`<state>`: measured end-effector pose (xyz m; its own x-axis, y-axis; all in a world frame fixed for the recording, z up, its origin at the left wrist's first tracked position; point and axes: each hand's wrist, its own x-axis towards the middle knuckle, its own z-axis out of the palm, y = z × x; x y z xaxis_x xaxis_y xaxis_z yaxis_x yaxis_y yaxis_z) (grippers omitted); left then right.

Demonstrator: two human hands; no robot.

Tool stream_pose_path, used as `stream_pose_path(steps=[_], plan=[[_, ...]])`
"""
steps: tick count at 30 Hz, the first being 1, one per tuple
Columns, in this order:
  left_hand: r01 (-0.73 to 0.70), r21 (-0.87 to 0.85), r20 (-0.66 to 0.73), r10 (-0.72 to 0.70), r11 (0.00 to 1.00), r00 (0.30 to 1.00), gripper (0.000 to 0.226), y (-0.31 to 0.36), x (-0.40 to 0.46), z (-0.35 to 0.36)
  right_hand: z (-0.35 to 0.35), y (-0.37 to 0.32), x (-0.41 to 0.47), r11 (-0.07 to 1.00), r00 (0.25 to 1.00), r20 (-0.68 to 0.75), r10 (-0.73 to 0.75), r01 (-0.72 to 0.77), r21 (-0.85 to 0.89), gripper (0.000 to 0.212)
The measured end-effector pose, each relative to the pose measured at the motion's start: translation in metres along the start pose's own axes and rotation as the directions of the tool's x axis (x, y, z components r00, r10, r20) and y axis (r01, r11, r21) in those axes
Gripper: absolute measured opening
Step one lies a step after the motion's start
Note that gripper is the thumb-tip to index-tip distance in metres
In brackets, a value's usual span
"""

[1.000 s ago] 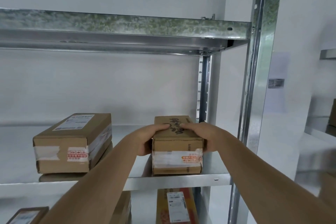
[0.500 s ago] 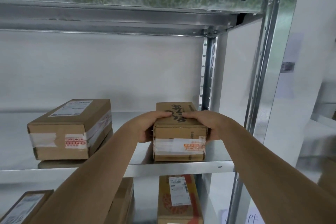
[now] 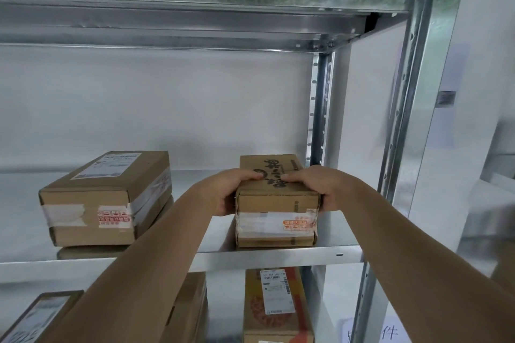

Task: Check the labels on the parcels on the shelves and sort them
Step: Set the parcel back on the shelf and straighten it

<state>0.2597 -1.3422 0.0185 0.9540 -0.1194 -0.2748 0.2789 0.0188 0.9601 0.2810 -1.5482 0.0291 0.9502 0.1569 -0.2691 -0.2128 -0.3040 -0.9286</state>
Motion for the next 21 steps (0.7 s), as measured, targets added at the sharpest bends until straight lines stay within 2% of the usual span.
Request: stream_pose_path(steps=[5, 9, 13, 18, 21], plan=[[0.0, -0.028, 0.012, 0.001, 1.0, 1.0, 0.039, -0.002, 0.0, -0.001, -0.002, 0.004, 0.0, 1.0, 1.0, 0.02, 0.005, -0.006, 0.008, 0.049], [-0.028, -0.042, 0.018, 0.029, 0.999, 0.999, 0.047, -0.005, -0.003, -0.001, -0.002, 0.006, -0.003, 1.0, 1.0, 0.028, 0.012, -0.012, -0.007, 0.06], [-0.055, -0.008, 0.023, 0.056, 0.998, 0.998, 0.071, -0.001, -0.006, -0.006, 0.002, -0.002, -0.015, 0.999, 1.0, -0.011, -0.011, 0.011, -0.038, 0.057], [-0.169, 0.054, 0.011, 0.169, 0.984, 0.986, 0.052, 0.032, -0.02, -0.011, -0.002, -0.03, -0.032, 0.979, 0.98, -0.076, -0.182, 0.188, 0.077, 0.052], [-0.268, -0.007, 0.007, 0.268, 0.963, 0.963, 0.043, 0.049, -0.035, -0.01, -0.005, -0.046, -0.04, 0.953, 0.963, -0.134, -0.236, 0.256, 0.162, 0.062]])
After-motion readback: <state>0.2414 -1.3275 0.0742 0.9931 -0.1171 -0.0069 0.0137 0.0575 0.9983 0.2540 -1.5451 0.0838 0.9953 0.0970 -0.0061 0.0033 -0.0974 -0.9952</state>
